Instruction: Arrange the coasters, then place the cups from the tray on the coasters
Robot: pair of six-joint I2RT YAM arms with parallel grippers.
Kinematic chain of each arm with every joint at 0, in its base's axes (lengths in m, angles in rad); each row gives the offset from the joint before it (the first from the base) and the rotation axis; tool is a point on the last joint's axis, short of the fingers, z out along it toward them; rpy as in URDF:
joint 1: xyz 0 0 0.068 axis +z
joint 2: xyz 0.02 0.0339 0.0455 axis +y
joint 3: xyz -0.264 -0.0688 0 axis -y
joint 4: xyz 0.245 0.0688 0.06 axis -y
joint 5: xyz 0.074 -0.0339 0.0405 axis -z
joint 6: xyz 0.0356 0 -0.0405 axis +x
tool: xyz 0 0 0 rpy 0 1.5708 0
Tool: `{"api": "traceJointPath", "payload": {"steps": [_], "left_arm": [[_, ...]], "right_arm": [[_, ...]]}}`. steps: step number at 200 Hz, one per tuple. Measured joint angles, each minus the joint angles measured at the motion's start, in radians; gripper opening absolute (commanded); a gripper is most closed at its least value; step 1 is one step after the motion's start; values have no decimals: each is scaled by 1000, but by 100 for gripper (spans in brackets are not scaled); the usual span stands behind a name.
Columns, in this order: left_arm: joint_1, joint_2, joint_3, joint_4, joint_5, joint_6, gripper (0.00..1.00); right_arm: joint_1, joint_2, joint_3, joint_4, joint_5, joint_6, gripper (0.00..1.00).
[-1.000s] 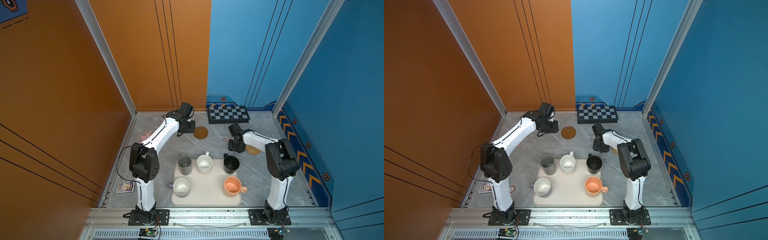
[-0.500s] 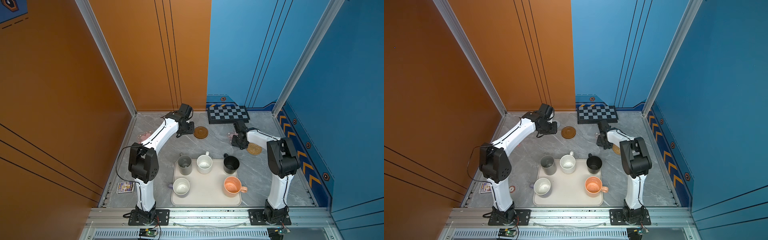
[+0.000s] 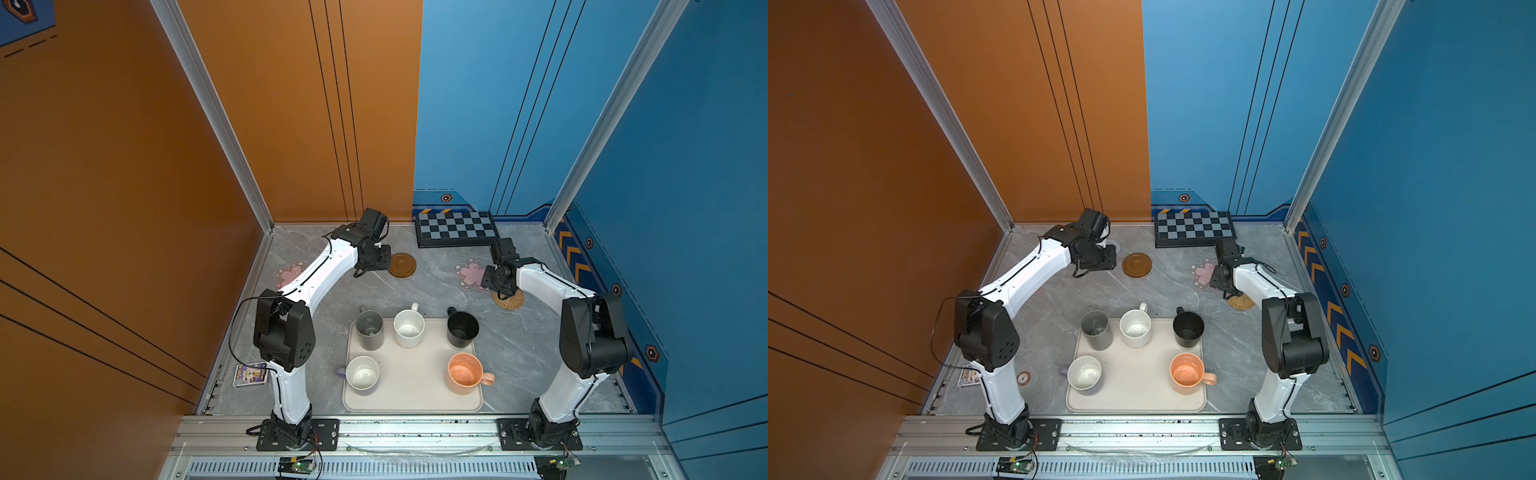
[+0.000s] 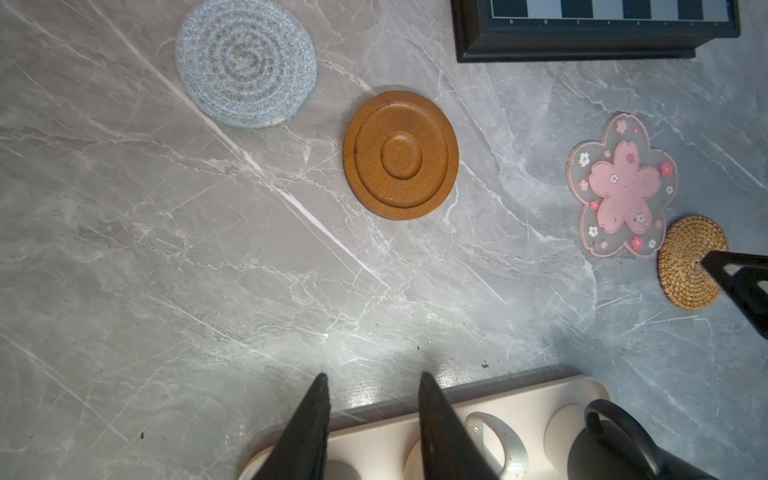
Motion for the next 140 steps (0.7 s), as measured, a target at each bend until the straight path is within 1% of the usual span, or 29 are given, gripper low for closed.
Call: {"api": "traceJointPath", "payload": {"steps": [5,16,22,45,57,88,113,140], "left_arm": [[-2,-3,-1,0,0,0,37],[-4,-5,-2,0,0,0,37],[-6,-5,-3,0,0,0,37],[-10,-6,-9,0,0,0,36],[-11,-9,-14,0,0,0,36],[-10,-28,-24,0,-3,0,36],[-10,-55,-42,1,-11,0,36],[-10,-91,-79,1,-19,0,36]], "right_arm": [[-10,-16,-6,0,5,0,54],[-27,-31,-14,0,10,-3,45],[-36,-31,-16,0,13,0,44],[-63,-6,-37,19,31,4,42],[-76,25,-39,24,31,4,40],[-98,105,-39,28,27,8,38],[-97,113,-39,10,23,16,39],[-71,111,-51,-8,28,28,40]]}}
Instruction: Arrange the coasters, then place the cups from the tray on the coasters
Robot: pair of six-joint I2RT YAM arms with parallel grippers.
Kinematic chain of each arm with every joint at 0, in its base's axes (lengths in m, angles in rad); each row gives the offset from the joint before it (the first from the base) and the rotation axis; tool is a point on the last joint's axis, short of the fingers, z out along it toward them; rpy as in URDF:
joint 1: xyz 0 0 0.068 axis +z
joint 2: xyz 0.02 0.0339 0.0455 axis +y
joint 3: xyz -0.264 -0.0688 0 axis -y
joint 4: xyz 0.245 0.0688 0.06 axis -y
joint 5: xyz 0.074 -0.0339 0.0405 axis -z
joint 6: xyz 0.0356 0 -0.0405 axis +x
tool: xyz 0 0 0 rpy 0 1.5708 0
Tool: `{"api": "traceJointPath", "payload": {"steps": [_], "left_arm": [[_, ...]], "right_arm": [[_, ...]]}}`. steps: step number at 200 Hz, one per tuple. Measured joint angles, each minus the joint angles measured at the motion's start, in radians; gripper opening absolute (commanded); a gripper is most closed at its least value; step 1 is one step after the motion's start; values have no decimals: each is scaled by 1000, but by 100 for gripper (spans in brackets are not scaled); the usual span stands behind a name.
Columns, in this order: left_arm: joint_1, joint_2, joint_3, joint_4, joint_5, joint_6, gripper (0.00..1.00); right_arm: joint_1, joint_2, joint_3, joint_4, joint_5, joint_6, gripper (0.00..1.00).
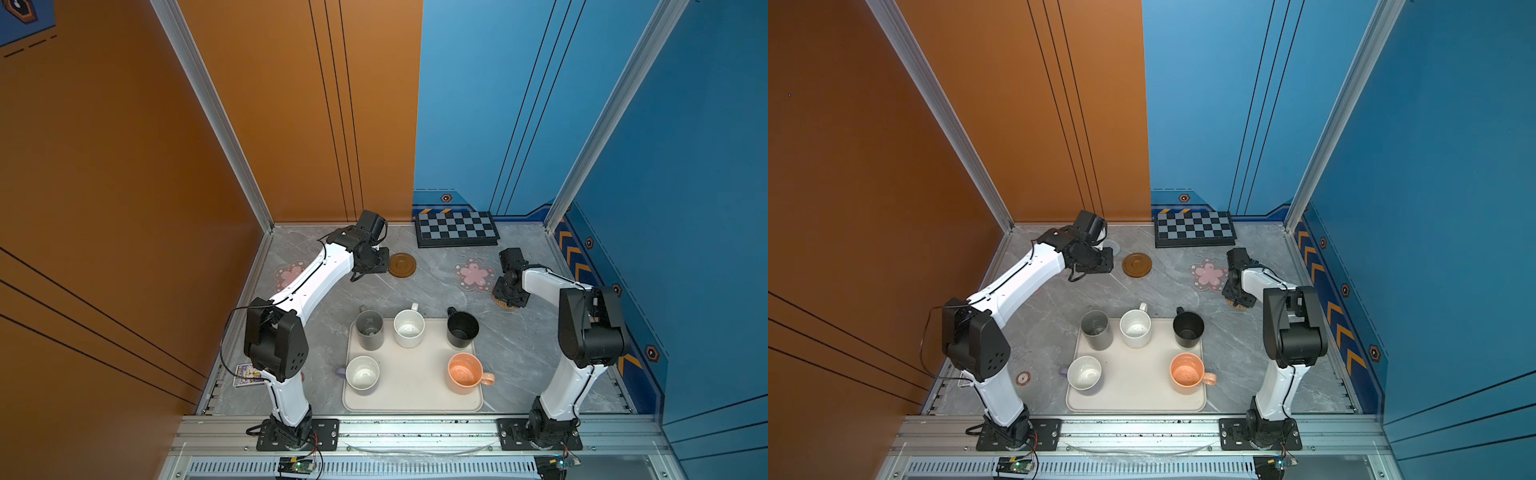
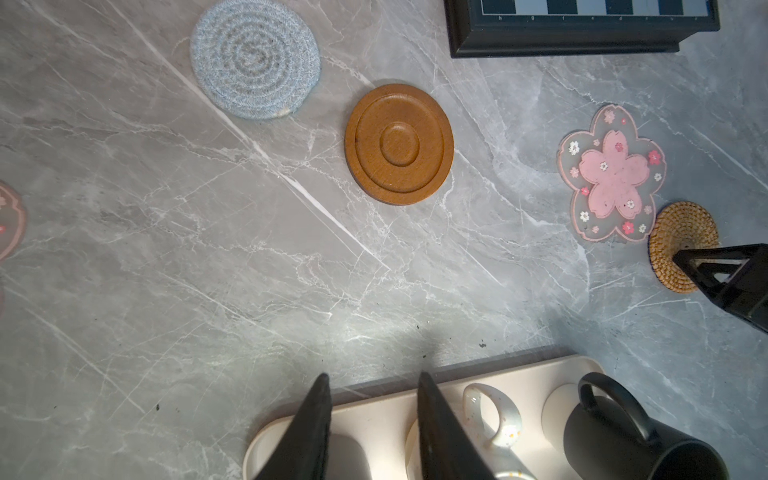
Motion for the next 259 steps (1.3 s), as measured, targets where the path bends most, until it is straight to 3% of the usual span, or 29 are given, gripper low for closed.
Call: {"api": "traceJointPath", "payload": {"steps": [74,150,192,259], "left_arm": [[29,17,-30,38,1,2,35],[22,336,187,94,28,4,33],[-2,431,291,128,62,2,32],[-13,569,325,195,105,-43,32]], "right_arm": [[118,-64,-57,-95,-8,77,39],[229,-69,-60,-135,0,133,37],[300,-21,3,-137,-1,132,37],[323,45,92,-155,-13,124,36]]}}
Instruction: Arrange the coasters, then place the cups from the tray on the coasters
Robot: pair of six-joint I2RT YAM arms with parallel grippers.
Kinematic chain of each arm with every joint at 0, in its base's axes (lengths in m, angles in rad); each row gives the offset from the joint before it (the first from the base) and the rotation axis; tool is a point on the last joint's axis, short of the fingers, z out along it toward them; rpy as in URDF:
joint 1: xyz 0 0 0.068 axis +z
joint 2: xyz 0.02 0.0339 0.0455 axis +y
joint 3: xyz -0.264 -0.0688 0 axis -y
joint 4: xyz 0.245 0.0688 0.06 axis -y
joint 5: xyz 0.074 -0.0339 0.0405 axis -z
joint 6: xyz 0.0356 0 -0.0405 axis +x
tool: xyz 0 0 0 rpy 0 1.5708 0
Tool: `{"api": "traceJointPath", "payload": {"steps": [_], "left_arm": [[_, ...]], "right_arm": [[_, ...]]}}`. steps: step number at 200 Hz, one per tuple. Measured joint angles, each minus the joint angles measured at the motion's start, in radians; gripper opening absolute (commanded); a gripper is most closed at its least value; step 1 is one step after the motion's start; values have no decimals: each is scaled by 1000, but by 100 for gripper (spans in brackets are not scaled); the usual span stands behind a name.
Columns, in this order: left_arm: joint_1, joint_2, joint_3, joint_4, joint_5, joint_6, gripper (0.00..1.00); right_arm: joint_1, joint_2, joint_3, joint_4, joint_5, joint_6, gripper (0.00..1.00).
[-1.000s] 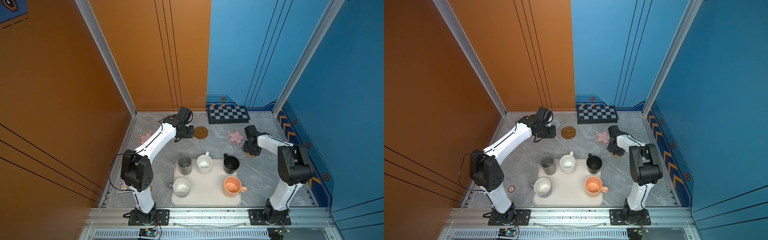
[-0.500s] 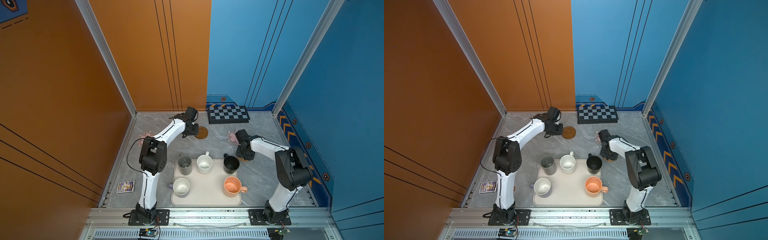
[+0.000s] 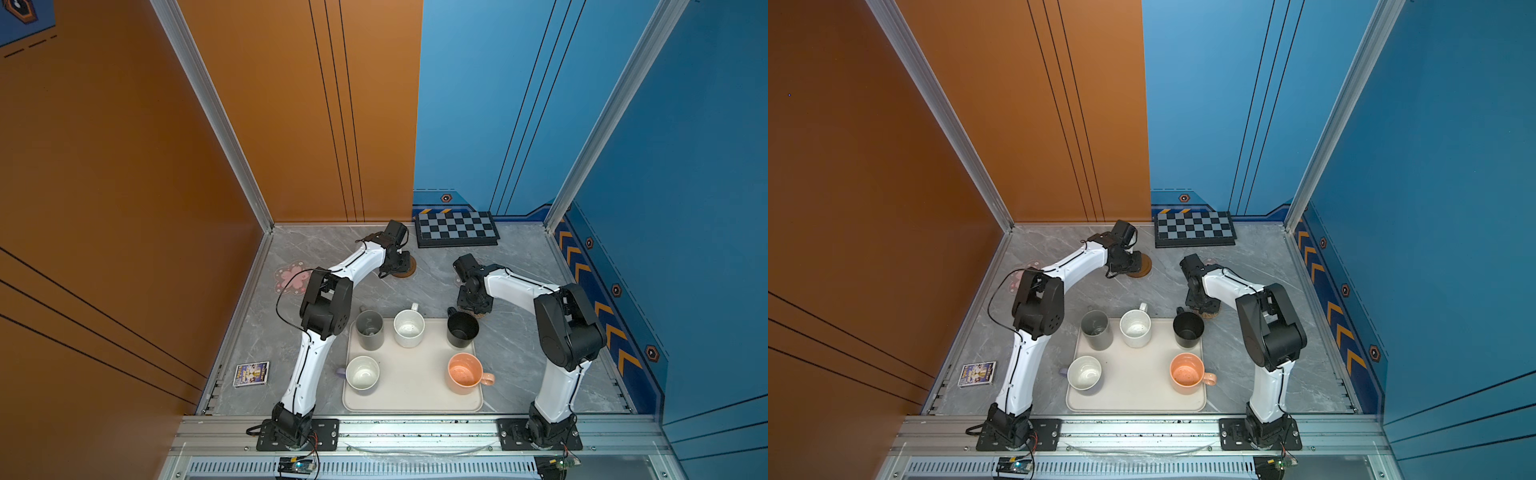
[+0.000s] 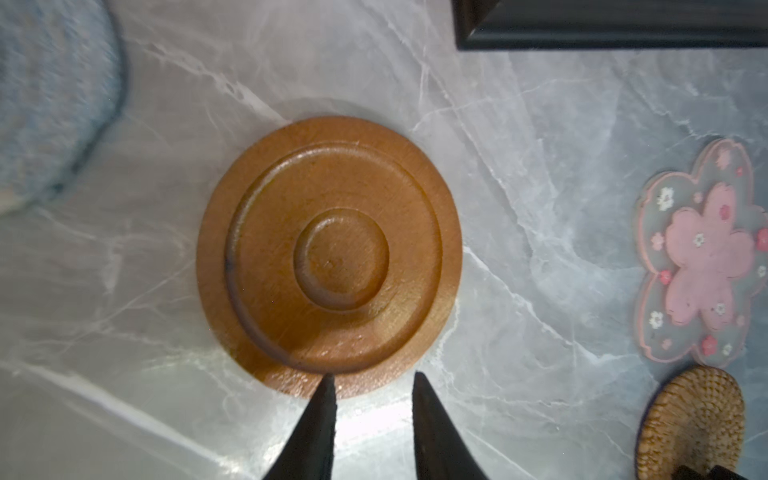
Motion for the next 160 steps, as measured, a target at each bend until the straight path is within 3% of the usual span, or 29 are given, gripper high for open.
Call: {"api": "traceJointPath", "payload": {"steps": [138,160], "left_arm": [[13,66,78,70,24,-26,31],[20,89,79,77,24,-37,30]], "right_arm": [[48,69,97,-4,-40,-26,36],[48,70,98,-4,-42,-26,42]]}}
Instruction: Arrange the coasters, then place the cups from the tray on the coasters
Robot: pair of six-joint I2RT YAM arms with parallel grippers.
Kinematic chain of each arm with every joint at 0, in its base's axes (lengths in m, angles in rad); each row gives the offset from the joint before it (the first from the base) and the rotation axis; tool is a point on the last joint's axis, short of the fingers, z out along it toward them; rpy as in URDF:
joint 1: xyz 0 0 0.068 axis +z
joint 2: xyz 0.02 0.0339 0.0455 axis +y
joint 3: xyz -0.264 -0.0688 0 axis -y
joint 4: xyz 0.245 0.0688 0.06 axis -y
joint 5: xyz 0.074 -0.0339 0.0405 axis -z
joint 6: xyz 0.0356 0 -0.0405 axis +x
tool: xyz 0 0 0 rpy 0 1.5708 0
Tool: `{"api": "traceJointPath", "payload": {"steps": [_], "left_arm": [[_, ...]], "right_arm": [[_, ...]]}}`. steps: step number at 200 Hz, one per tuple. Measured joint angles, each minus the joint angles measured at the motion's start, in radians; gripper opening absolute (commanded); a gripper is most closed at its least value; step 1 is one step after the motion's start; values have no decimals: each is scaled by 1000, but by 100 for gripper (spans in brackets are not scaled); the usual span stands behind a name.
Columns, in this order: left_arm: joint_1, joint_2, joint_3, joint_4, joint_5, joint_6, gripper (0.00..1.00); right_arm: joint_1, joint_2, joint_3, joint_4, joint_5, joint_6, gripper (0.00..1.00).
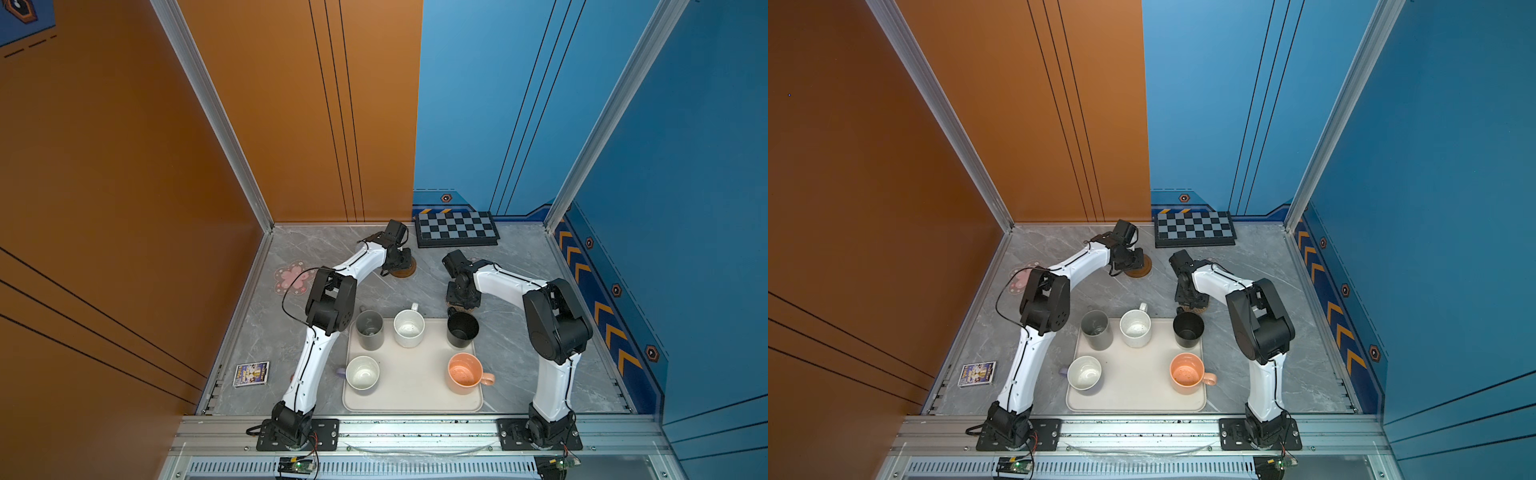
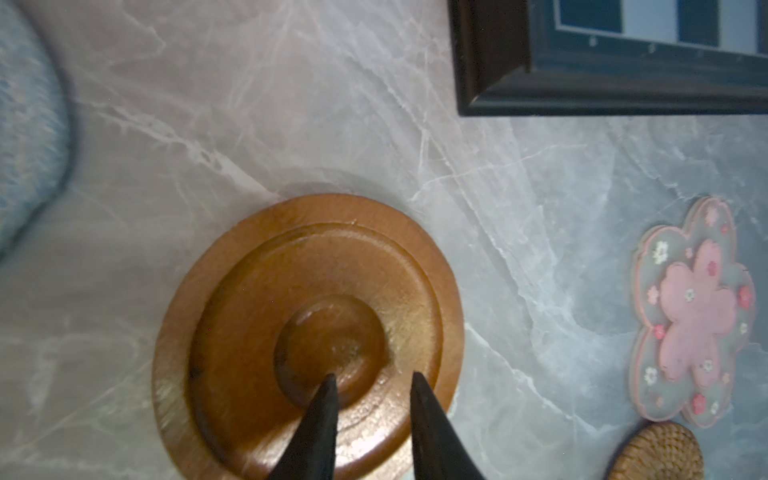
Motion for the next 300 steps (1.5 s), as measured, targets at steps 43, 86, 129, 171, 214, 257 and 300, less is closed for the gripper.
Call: {"api": "traceJointPath", "payload": {"steps": [43,86,129,171,214,257,300], "left_arm": [[8,-27,-68,51,-11,-7,29],[31,-147,-254,64,-40,-7,29],[101,-267,-431,57,-64,-7,29],[190,-367,-566,31,-78,-8,29],[285,-400,-613,19,-72,-7,29],[334,-403,-616,15,-71,-6,29],[355,-403,-615,15,-69,-3,29]], "right_arm": [[0,-1,2,0,-7,-8,55],[0,-29,2,-2,-7,-23,63],[-15,-156,5,-2,-7,-35,69],[-45,-292,-2,-2,-6,-42,70],[-80,-399,-46,-4,-7,-45,70],[-99,-445,-69,-11,-7,-45,71],[-100,-448,-76,-12,-7,-45,71]]}}
